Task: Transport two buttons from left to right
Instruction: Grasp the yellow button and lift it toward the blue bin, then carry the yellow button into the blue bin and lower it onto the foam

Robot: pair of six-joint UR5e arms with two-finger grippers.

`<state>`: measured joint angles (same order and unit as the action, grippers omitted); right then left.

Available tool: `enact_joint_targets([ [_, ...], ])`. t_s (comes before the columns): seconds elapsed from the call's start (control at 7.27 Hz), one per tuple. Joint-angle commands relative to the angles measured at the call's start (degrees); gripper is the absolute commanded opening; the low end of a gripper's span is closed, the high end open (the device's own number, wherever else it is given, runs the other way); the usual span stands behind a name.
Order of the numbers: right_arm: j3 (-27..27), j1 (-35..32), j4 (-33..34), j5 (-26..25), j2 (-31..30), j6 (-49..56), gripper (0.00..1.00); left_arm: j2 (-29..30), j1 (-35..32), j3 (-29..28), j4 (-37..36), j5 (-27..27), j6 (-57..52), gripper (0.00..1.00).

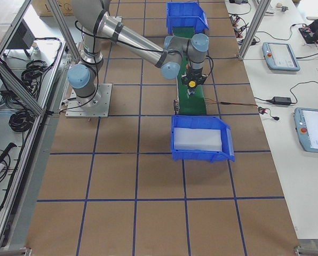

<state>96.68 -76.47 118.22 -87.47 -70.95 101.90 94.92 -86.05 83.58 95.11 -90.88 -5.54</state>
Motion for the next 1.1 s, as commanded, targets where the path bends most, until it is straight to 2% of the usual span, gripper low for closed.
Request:
enact_joint_targets([
  [0.0,-2.0,1.3,-0.6,0.0,-2.1,0.0,0.09,0.0,0.0,0.0,0.0,0.0,0.0,1.00],
  [0.14,-3.4,4.5,-0.7,0.1,-2.3,0.0,0.09,-0.1,0.0,0.0,0.1,0.0,0.0,1.00],
  [0.55,-10.7,13.7,-8.2,0.1,-1.7,0.4,0.09,0.0,0.0,0.0,0.1,0.0,0.0,1.00],
  [0.96,-13.1,24.3,-8.3,-0.1,0.3,1.6,0.09,0.0,0.0,0.0,0.0,0.0,-0.2,1.00],
])
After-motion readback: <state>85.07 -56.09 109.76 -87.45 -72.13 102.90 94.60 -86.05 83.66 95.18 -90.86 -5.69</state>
